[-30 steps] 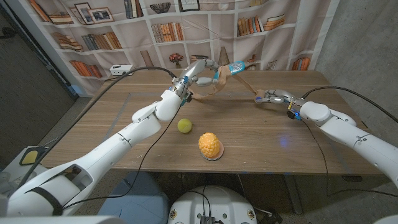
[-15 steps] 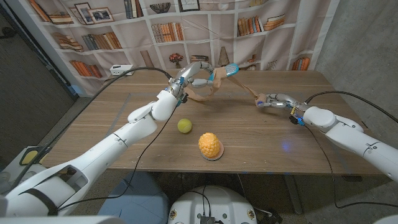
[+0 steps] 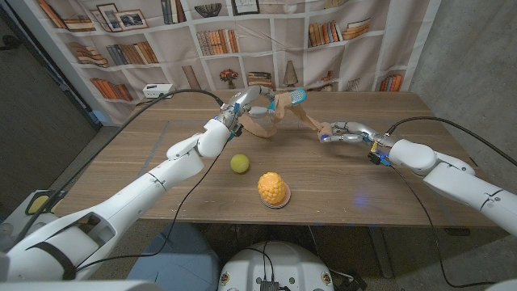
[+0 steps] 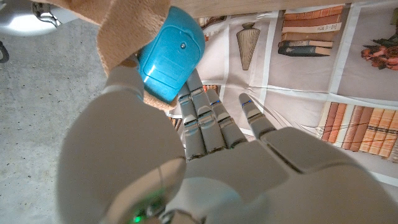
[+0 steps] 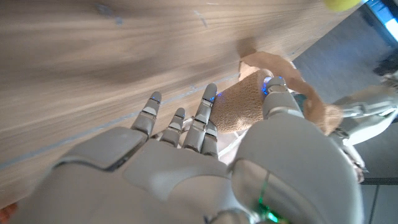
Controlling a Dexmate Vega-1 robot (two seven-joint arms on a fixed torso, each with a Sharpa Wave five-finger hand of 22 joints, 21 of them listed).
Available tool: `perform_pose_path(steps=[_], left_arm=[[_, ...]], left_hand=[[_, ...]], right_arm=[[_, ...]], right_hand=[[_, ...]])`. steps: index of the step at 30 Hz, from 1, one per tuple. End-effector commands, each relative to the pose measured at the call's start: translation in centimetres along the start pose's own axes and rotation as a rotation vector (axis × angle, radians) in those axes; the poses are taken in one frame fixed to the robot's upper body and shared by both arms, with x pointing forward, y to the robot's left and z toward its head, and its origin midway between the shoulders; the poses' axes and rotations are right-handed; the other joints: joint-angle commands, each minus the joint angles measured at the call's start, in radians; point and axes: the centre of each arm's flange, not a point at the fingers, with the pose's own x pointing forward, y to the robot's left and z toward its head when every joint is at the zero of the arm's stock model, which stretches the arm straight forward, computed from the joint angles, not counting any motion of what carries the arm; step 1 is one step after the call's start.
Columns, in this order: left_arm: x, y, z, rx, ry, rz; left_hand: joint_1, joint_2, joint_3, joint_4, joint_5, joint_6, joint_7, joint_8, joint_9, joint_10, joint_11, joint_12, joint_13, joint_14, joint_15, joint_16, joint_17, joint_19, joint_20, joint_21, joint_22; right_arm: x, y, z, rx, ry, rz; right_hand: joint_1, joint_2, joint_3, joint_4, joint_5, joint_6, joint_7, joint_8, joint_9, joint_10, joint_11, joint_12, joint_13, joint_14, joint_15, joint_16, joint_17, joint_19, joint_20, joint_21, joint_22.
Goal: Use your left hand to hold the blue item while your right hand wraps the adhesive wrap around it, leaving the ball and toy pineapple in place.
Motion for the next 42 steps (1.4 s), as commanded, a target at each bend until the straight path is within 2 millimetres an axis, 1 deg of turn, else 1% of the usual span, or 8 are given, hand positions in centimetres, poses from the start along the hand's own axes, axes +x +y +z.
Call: perform_pose_path(steps=[1, 7, 17, 22, 25, 28, 31, 42], left_arm=[[-0.2, -1.0, -1.2, 0.014, 0.048, -0.023], [-0.2, -1.2, -1.6, 0.013, 0.059, -0.032], [0.1, -1.6, -1.5, -0.002, 0.049, -0.048], [0.1, -1.9, -1.7, -0.003, 0.052, -0.058], [0.1, -2.0, -1.8, -0.008, 0.052, -0.062], [0.2, -2.2, -1.9, -0.014, 0.052, -0.067], [0.2, -2.4, -2.0, -0.02, 0.053, -0.073], [0.4, -2.9, -2.1, -0.026, 0.048, -0.093]], left_hand=[[0.163, 0.173, 0.005, 0.006, 0.008, 0.193, -0.186, 0.043, 0.006, 0.144, -0.138, -0.004, 0.005, 0.026, -0.048, 0.0, 0.003, 0.006, 0.002, -0.003, 0.004], [0.163, 0.174, 0.005, 0.006, 0.008, 0.193, -0.185, 0.043, 0.006, 0.144, -0.137, -0.005, 0.007, 0.025, -0.047, -0.001, 0.002, 0.005, 0.002, -0.003, 0.004], [0.163, 0.173, 0.005, 0.006, 0.008, 0.192, -0.187, 0.042, 0.006, 0.144, -0.137, -0.008, 0.007, 0.025, -0.048, -0.001, 0.002, 0.005, 0.002, -0.003, 0.004], [0.163, 0.174, 0.005, 0.006, 0.008, 0.193, -0.186, 0.042, 0.006, 0.145, -0.137, -0.009, 0.007, 0.025, -0.048, 0.0, 0.003, 0.005, 0.0, -0.003, 0.004], [0.163, 0.173, 0.004, 0.006, 0.008, 0.193, -0.185, 0.041, 0.006, 0.145, -0.137, -0.009, 0.008, 0.025, -0.047, 0.001, 0.003, 0.005, 0.001, -0.003, 0.004], [0.163, 0.174, 0.004, 0.006, 0.008, 0.193, -0.186, 0.041, 0.006, 0.146, -0.137, -0.009, 0.009, 0.025, -0.047, 0.0, 0.003, 0.004, 0.001, -0.003, 0.004], [0.162, 0.174, 0.005, 0.006, 0.008, 0.192, -0.184, 0.04, 0.006, 0.146, -0.137, -0.01, 0.009, 0.025, -0.046, 0.0, 0.002, 0.004, 0.002, -0.003, 0.004], [0.163, 0.174, 0.005, 0.006, 0.008, 0.193, -0.185, 0.04, 0.006, 0.146, -0.138, -0.012, 0.01, 0.026, -0.047, 0.0, 0.002, 0.004, 0.002, -0.003, 0.004]], right_arm=[[-0.7, 1.3, 5.2, -0.032, -0.15, 0.077], [-0.9, 1.5, 6.2, -0.042, -0.176, 0.087], [-1.1, 1.3, 6.3, -0.031, -0.179, 0.072], [-1.2, 1.2, 6.9, -0.035, -0.194, 0.07], [-1.3, 1.2, 7.1, -0.036, -0.199, 0.07], [-1.4, 1.1, 7.8, -0.042, -0.217, 0.069], [-1.6, 0.9, 8.4, -0.048, -0.232, 0.066], [-2.7, -0.3, 10.5, -0.065, -0.283, 0.036]], right_hand=[[0.001, 0.009, -0.001, 0.002, -0.002, 0.181, -0.115, 0.004, 0.004, 0.005, -0.004, -0.007, 0.005, 0.004, -0.061, -0.001, 0.004, 0.001, 0.008, 0.0, 0.0], [0.0, 0.01, -0.002, 0.002, -0.002, 0.181, -0.114, 0.004, 0.004, 0.009, -0.002, -0.007, 0.006, 0.004, -0.061, -0.001, 0.004, 0.002, 0.009, 0.0, 0.0], [0.0, 0.01, -0.003, 0.002, -0.002, 0.182, -0.114, 0.002, 0.004, 0.006, -0.002, -0.009, 0.006, 0.004, -0.059, -0.001, 0.003, 0.0, 0.009, 0.0, 0.0], [-0.001, 0.011, -0.004, 0.003, -0.003, 0.181, -0.114, 0.001, 0.004, 0.01, -0.005, -0.009, 0.007, 0.004, -0.06, -0.001, 0.003, 0.0, 0.009, 0.0, 0.0], [-0.001, 0.011, -0.004, 0.003, -0.003, 0.182, -0.115, 0.001, 0.004, 0.01, 0.0, -0.009, 0.007, 0.004, -0.06, -0.002, 0.003, 0.0, 0.01, 0.0, 0.0], [-0.001, 0.011, -0.005, 0.003, -0.003, 0.182, -0.114, 0.0, 0.004, 0.013, -0.006, -0.009, 0.008, 0.004, -0.06, -0.002, 0.003, 0.0, 0.009, 0.0, 0.0], [-0.001, 0.011, -0.005, 0.003, -0.003, 0.183, -0.113, 0.0, 0.004, 0.012, -0.001, -0.01, 0.008, 0.004, -0.06, -0.001, 0.003, 0.001, 0.009, 0.0, 0.0], [0.001, 0.012, -0.006, 0.002, -0.003, 0.185, -0.115, -0.001, 0.004, 0.015, -0.004, -0.011, 0.009, 0.008, -0.062, -0.001, 0.003, 0.002, 0.009, 0.001, 0.0]])
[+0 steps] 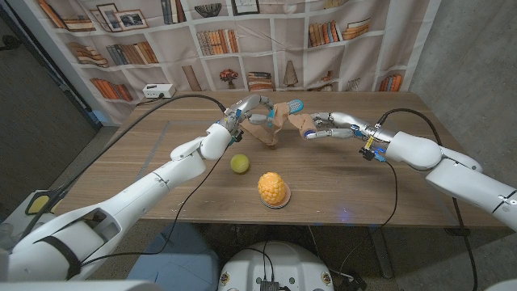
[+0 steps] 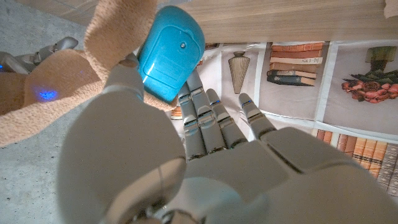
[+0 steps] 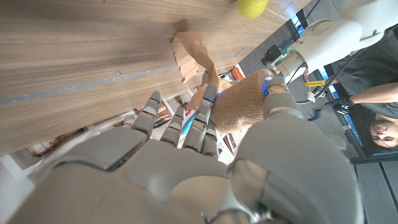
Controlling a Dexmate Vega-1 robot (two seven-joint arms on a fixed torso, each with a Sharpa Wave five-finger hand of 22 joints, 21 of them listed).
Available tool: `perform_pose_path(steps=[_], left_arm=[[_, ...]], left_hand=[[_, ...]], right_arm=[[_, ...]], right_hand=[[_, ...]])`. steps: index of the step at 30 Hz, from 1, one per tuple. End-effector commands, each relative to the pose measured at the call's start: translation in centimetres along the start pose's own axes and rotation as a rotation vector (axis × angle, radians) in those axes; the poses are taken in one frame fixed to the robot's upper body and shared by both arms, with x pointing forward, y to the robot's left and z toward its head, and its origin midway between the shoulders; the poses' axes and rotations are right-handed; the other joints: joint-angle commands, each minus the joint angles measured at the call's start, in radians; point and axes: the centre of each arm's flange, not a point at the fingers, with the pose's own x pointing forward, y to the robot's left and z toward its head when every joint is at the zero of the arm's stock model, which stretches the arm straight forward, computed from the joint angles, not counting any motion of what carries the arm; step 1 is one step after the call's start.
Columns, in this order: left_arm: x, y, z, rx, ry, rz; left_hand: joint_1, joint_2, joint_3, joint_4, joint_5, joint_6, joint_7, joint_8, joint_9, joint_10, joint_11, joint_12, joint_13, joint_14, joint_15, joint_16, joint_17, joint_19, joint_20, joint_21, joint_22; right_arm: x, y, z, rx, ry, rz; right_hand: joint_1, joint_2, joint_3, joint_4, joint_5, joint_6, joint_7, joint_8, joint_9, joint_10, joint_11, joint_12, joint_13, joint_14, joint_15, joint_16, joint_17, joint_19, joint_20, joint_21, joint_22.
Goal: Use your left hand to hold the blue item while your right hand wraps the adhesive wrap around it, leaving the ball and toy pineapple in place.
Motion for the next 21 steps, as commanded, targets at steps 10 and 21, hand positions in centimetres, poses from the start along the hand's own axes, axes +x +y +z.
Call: perform_pose_path(steps=[10, 21], left_arm=[[0.3, -0.9, 0.3, -0.014, -0.015, -0.031], [0.3, -1.4, 0.6, -0.014, -0.026, -0.061]], left_hand=[[0.164, 0.172, 0.005, 0.006, 0.008, 0.195, -0.184, 0.041, 0.006, 0.143, -0.134, -0.003, 0.007, 0.027, -0.046, 0.0, 0.002, 0.004, 0.002, -0.003, 0.004], [0.163, 0.173, 0.006, 0.006, 0.008, 0.193, -0.186, 0.039, 0.006, 0.144, -0.133, -0.004, 0.009, 0.027, -0.047, 0.0, 0.001, 0.005, 0.003, -0.003, 0.004]], right_arm=[[-0.5, -2.2, 3.1, -0.044, -0.076, -0.043], [0.6, -2.9, 3.8, -0.068, -0.115, -0.039]], right_hand=[[0.003, 0.012, -0.004, -0.002, -0.003, 0.184, -0.115, 0.004, 0.004, 0.005, 0.002, -0.005, 0.004, 0.009, -0.061, -0.001, 0.003, 0.004, 0.009, 0.001, 0.0], [0.003, 0.012, -0.005, -0.001, -0.003, 0.183, -0.115, 0.002, 0.005, 0.006, -0.001, -0.007, 0.005, 0.008, -0.061, -0.001, 0.002, 0.004, 0.009, 0.0, 0.0]])
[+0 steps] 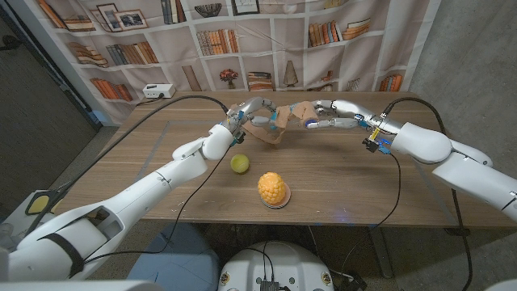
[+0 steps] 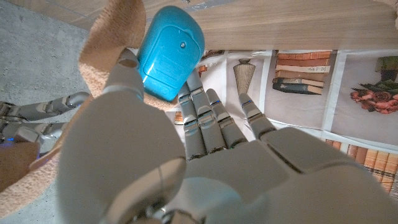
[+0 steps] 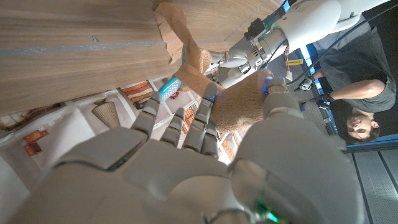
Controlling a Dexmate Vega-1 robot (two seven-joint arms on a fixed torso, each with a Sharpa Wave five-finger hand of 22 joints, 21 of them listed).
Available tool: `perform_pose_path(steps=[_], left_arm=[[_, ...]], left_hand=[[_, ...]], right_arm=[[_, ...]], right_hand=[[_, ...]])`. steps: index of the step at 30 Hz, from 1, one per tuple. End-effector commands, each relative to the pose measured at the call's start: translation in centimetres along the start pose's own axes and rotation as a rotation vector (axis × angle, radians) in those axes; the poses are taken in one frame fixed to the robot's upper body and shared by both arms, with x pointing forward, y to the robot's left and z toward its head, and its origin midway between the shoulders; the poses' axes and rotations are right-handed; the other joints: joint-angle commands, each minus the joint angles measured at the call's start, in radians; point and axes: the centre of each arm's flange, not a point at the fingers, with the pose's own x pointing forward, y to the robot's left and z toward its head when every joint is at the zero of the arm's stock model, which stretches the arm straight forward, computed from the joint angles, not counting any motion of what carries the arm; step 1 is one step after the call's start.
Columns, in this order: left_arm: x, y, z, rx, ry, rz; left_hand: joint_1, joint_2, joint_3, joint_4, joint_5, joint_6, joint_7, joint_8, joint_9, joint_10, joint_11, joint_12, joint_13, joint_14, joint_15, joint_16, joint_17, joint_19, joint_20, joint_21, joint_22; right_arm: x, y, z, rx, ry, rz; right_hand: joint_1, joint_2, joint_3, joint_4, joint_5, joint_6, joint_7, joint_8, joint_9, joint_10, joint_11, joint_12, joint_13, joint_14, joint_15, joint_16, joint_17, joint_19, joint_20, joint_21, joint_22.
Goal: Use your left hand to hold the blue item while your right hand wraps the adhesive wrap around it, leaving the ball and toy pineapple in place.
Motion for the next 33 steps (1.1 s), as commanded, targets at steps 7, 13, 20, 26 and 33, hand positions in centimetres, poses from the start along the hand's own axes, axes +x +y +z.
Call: perform_pose_path(steps=[7, 13, 20, 26, 33], left_arm=[[0.1, -0.8, 0.5, -0.003, -0.026, -0.042], [-0.1, -1.2, 0.7, -0.008, -0.039, -0.057], [-0.4, -1.4, 0.8, -0.008, -0.047, -0.075], [-0.8, -1.4, 0.9, -0.008, -0.055, -0.079], [-1.5, -1.2, 0.8, -0.007, -0.055, -0.079]], left_hand=[[0.162, 0.174, 0.006, 0.007, 0.007, 0.193, -0.186, 0.039, 0.006, 0.144, -0.133, -0.001, 0.005, 0.028, -0.047, 0.0, 0.001, 0.005, 0.002, -0.003, 0.004], [0.162, 0.174, 0.006, 0.006, 0.007, 0.195, -0.186, 0.039, 0.006, 0.144, -0.133, -0.003, 0.006, 0.027, -0.047, 0.0, 0.001, 0.006, 0.002, -0.003, 0.004], [0.161, 0.174, 0.006, 0.007, 0.007, 0.194, -0.185, 0.038, 0.006, 0.144, -0.133, -0.004, 0.006, 0.028, -0.047, 0.0, 0.001, 0.006, 0.002, -0.003, 0.004], [0.162, 0.175, 0.007, 0.006, 0.008, 0.193, -0.186, 0.037, 0.007, 0.146, -0.133, -0.005, 0.007, 0.028, -0.047, -0.001, 0.0, 0.005, 0.003, -0.003, 0.004], [0.16, 0.175, 0.007, 0.007, 0.008, 0.192, -0.186, 0.037, 0.007, 0.145, -0.134, -0.007, 0.008, 0.028, -0.046, -0.001, 0.0, 0.004, 0.003, -0.003, 0.004]], right_arm=[[1.7, -1.5, 1.3, -0.046, -0.058, -0.014], [2.3, -2.0, 1.5, -0.057, -0.071, -0.023], [3.0, -2.3, 2.0, -0.073, -0.082, -0.019], [3.7, -2.2, 2.3, -0.086, -0.081, -0.007], [4.4, -1.5, 2.1, -0.084, -0.06, 0.018]], right_hand=[[0.005, 0.014, -0.005, -0.002, -0.003, 0.181, -0.117, 0.006, 0.005, 0.004, -0.002, -0.001, 0.003, 0.009, -0.062, -0.002, 0.002, 0.004, 0.009, 0.0, 0.0], [0.005, 0.015, -0.006, -0.001, -0.003, 0.179, -0.118, 0.005, 0.005, 0.002, -0.002, -0.002, 0.003, 0.009, -0.062, -0.001, 0.003, 0.004, 0.008, 0.0, 0.0], [0.004, 0.016, -0.007, 0.0, -0.003, 0.181, -0.118, 0.004, 0.005, 0.005, 0.002, -0.003, 0.002, 0.008, -0.063, -0.002, 0.003, 0.004, 0.008, 0.0, 0.0], [0.004, 0.018, -0.007, 0.0, -0.004, 0.18, -0.118, 0.003, 0.005, 0.004, -0.002, -0.005, 0.002, 0.008, -0.063, -0.002, 0.003, 0.004, 0.007, 0.0, 0.0], [0.003, 0.019, -0.007, 0.001, -0.004, 0.181, -0.118, 0.002, 0.005, 0.003, 0.0, -0.007, 0.002, 0.008, -0.062, -0.002, 0.003, 0.003, 0.006, 0.0, 0.0]])
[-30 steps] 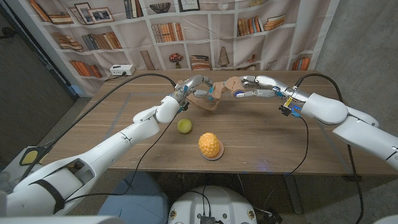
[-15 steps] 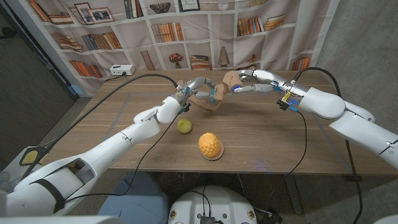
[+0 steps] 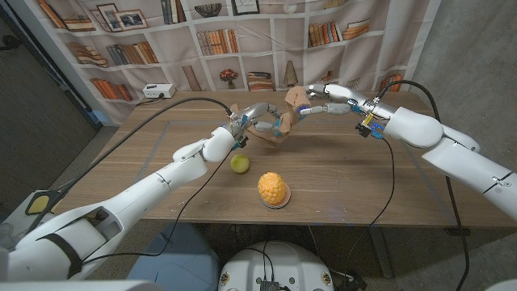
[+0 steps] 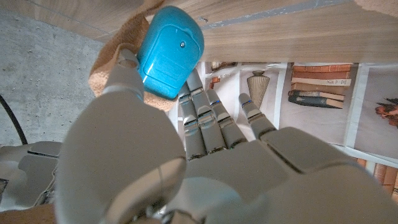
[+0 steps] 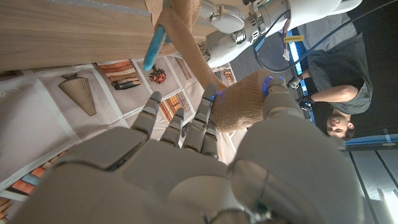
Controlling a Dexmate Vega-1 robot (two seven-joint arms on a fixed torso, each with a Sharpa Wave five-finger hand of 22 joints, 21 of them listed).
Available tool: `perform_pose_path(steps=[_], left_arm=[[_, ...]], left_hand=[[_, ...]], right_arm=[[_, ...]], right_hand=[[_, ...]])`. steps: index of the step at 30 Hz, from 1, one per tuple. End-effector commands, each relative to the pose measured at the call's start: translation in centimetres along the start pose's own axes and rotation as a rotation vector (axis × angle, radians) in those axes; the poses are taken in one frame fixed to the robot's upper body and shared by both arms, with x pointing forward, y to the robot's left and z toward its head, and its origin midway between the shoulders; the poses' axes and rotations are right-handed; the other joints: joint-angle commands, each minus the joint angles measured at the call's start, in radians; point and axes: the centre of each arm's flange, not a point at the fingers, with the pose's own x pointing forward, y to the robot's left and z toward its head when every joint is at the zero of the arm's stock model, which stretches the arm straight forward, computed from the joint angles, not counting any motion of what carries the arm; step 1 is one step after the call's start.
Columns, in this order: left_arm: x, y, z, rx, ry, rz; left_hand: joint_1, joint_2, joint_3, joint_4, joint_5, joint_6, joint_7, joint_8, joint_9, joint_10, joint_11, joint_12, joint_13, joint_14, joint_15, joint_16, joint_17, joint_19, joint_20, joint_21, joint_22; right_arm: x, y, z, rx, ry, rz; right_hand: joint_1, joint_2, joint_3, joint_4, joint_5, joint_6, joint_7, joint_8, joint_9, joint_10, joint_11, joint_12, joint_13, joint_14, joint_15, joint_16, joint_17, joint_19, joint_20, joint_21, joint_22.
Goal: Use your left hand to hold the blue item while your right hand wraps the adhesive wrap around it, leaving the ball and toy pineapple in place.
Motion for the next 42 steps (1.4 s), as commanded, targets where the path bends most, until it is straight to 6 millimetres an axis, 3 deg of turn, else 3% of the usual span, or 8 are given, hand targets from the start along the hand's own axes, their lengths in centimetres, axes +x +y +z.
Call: perform_pose_path(steps=[1, 8, 9, 23, 42], left_arm=[[-1.1, 0.1, 0.0, 0.0, -0.005, -0.006], [-2.0, 0.4, -0.4, 0.003, 0.005, -0.003], [-2.2, 0.5, -0.5, 0.003, 0.006, -0.003], [-3.9, 1.2, -1.3, 0.003, 0.02, 0.012], [-3.7, 1.0, -0.7, 0.013, 0.002, 0.036]], left_hand=[[0.164, 0.172, 0.008, 0.005, 0.008, 0.193, -0.184, 0.037, 0.007, 0.145, -0.133, 0.0, 0.004, 0.028, -0.047, -0.001, 0.0, 0.004, 0.003, -0.003, 0.004], [0.164, 0.172, 0.009, 0.005, 0.008, 0.192, -0.185, 0.036, 0.007, 0.145, -0.133, -0.001, 0.005, 0.028, -0.047, -0.002, 0.0, 0.005, 0.003, -0.003, 0.004], [0.164, 0.172, 0.009, 0.005, 0.008, 0.194, -0.185, 0.037, 0.007, 0.145, -0.133, -0.001, 0.006, 0.028, -0.047, -0.002, -0.001, 0.005, 0.003, -0.003, 0.004], [0.163, 0.172, 0.009, 0.006, 0.008, 0.192, -0.186, 0.035, 0.007, 0.144, -0.133, -0.005, 0.007, 0.028, -0.046, -0.002, 0.0, 0.004, 0.005, -0.003, 0.004], [0.161, 0.172, 0.01, 0.007, 0.009, 0.191, -0.185, 0.034, 0.007, 0.143, -0.133, -0.009, 0.01, 0.026, -0.045, -0.004, -0.001, 0.005, 0.004, -0.003, 0.005]], right_arm=[[1.4, 0.6, 0.0, -0.008, 0.018, 0.034], [2.2, 1.5, -0.8, 0.004, 0.04, 0.055], [2.3, 1.5, -0.8, 0.003, 0.043, 0.057], [3.1, 1.2, -2.0, -0.016, 0.108, 0.053], [3.0, 1.4, -2.4, -0.012, 0.119, 0.066]], right_hand=[[0.002, 0.017, 0.001, 0.001, 0.0, 0.176, -0.123, 0.004, 0.005, 0.0, -0.003, -0.001, 0.001, 0.008, -0.061, -0.002, 0.003, 0.003, 0.006, 0.0, 0.0], [0.001, 0.019, 0.0, 0.001, 0.0, 0.177, -0.122, 0.004, 0.005, -0.001, 0.0, -0.002, 0.0, 0.009, -0.061, -0.002, 0.003, 0.006, 0.006, 0.001, 0.0], [0.002, 0.019, 0.0, 0.001, 0.0, 0.178, -0.122, 0.004, 0.005, 0.003, 0.009, -0.002, 0.0, 0.009, -0.061, -0.002, 0.003, 0.005, 0.006, 0.0, 0.0], [0.003, 0.022, 0.0, 0.0, -0.001, 0.182, -0.12, 0.003, 0.006, 0.007, 0.002, -0.002, 0.001, 0.01, -0.062, -0.002, 0.002, 0.008, 0.004, 0.001, 0.0], [0.001, 0.024, -0.003, 0.001, -0.001, 0.181, -0.118, -0.001, 0.006, 0.004, 0.007, -0.006, 0.003, 0.01, -0.059, -0.003, 0.003, 0.008, 0.005, 0.0, 0.0]])
